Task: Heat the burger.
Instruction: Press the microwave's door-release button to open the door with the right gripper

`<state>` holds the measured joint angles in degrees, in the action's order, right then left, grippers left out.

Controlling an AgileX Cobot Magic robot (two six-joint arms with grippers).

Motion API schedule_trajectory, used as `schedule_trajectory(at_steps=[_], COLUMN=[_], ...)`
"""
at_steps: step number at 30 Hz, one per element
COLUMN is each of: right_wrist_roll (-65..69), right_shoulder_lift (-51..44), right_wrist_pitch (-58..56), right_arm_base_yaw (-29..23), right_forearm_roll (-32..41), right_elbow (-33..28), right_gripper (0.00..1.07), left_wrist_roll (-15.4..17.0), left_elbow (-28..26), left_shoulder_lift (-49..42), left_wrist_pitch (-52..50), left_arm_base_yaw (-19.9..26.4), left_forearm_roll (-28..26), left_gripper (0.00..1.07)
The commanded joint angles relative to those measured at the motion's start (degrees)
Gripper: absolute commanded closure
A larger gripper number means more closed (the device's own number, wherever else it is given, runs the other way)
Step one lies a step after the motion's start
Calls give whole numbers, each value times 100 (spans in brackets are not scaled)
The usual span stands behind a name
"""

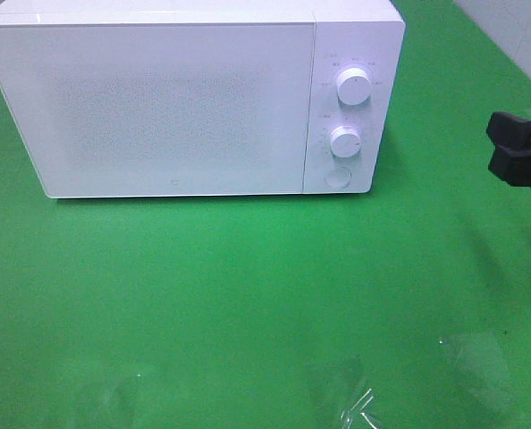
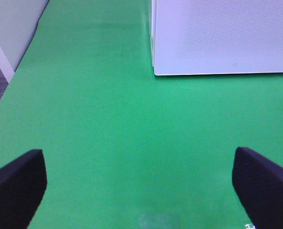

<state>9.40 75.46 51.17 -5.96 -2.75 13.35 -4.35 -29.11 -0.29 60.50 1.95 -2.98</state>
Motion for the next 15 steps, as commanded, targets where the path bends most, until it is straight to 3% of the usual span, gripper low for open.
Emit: schedule_trajectory(at_steps=[1, 3, 6, 7, 8, 9, 10, 12, 15], right_wrist_roll=[-97, -201, -241, -309, -309, -378, -378, -413, -344], right_shoulder_lift=[304, 802, 922, 1129, 1129, 1352, 1352, 1788, 1977], right_wrist_pitch=[395, 808, 928, 1152, 1152, 1392, 1392, 1839, 2011], right_arm_base_yaw=[29, -441, -619, -951, -951, -1295, -1295, -2000, -2355], right_forearm_roll=[138, 659, 819, 1089, 1089, 1358, 1358, 1948, 2315], right_elbow=[0, 0, 0, 0, 0, 0, 0, 11, 11], right_gripper=[44, 56, 61, 72, 72, 83, 83, 99, 104], left_wrist_roll=[-6, -6, -6, -6, -6, -6, -6, -6, -6], left_elbow=[29, 29, 29, 29, 29, 29, 29, 29, 29], left_shoulder_lift=[-109, -109, -109, -109, -109, -109, -109, -109, -109], left_wrist_pitch=[-80, -80, -80, -80, -80, -80, -80, -80, -80], left_arm_base_yaw=[0, 0, 0, 0, 0, 0, 0, 0, 0], left_forearm_roll=[6, 6, 6, 6, 6, 6, 6, 6, 6], left_gripper=[9, 9, 9, 9, 9, 9, 9, 9, 9])
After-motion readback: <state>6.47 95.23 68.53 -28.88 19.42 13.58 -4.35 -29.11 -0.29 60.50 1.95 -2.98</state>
